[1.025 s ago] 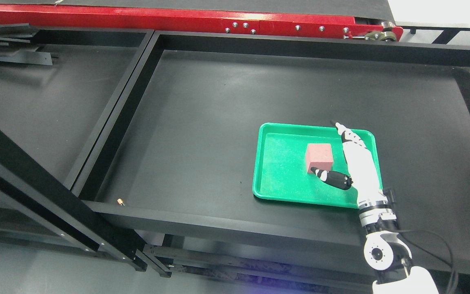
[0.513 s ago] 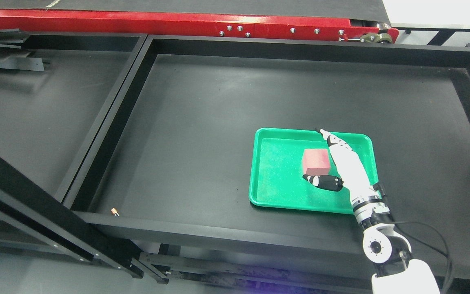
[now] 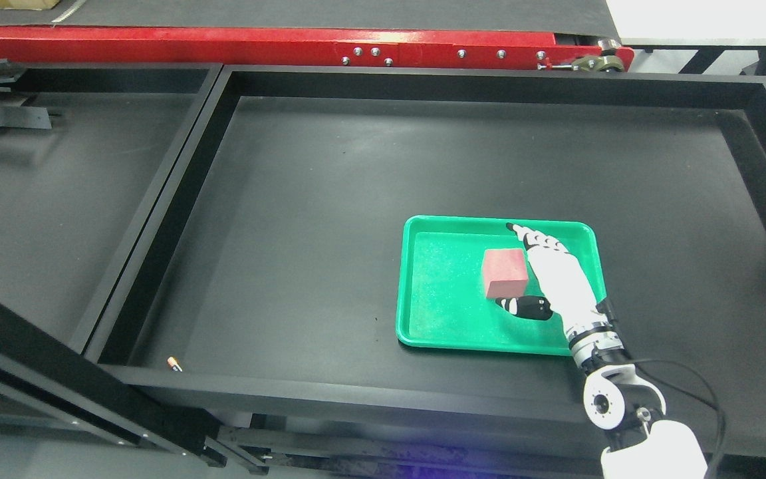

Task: Pick pink block from left shelf to tray
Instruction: 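Lower the right hand beside the pink block on the green tray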

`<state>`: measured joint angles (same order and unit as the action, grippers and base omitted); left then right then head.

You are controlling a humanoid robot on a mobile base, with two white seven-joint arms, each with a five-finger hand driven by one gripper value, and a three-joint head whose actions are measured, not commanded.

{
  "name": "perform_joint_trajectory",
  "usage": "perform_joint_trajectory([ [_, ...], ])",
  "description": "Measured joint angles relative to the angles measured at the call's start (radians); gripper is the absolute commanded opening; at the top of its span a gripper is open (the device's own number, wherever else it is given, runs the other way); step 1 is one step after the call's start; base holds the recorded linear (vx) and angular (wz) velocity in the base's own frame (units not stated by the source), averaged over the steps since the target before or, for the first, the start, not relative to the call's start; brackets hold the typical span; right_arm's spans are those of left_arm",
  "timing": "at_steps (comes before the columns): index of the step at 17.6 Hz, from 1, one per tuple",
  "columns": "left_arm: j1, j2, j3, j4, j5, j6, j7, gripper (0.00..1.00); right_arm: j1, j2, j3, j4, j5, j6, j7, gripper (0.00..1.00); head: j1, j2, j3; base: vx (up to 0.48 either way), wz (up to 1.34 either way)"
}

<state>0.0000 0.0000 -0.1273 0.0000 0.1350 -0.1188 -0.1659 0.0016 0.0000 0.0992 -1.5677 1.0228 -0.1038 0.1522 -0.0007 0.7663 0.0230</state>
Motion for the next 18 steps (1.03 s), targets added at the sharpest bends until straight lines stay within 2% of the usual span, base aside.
perform_joint_trajectory([
  [18, 0.0, 0.0, 0.0, 0.0, 0.0, 0.0, 0.0, 1.0, -0.054, 0.0, 0.044, 0.073, 0.022, -0.042, 0.044, 0.99, 0.0, 0.0, 0.0, 0.05, -0.04],
])
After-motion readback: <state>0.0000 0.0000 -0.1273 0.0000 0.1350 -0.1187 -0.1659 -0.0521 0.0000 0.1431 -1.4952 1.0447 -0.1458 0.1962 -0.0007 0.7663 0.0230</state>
